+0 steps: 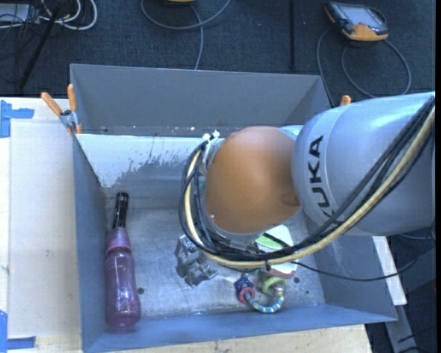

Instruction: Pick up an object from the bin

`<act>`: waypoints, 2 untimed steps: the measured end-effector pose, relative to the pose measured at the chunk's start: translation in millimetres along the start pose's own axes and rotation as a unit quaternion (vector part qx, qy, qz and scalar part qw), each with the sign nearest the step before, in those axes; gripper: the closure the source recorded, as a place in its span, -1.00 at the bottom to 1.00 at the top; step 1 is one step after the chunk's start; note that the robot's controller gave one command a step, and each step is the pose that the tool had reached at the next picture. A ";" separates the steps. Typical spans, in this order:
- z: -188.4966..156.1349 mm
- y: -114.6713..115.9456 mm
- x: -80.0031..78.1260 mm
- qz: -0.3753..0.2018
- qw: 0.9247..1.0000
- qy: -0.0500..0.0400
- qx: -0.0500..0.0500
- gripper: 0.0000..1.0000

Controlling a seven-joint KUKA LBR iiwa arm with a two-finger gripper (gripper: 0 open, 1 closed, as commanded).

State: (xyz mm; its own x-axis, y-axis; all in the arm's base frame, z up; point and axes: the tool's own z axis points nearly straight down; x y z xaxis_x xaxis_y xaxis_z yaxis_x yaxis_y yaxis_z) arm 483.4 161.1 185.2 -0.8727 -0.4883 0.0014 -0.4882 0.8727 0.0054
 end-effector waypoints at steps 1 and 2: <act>3.7 -32.2 13.4 0.188 0.982 0.000 0.002 -1.00; 5.1 -31.5 12.7 0.191 0.981 0.000 0.002 -1.00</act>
Offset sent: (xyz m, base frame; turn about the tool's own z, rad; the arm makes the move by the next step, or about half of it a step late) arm 0.0000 0.0000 0.0000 0.0000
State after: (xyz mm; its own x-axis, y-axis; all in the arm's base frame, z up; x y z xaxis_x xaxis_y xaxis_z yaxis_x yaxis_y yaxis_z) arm 487.7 127.4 179.9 -0.9922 -0.1245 0.0033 -0.1245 0.9922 0.0000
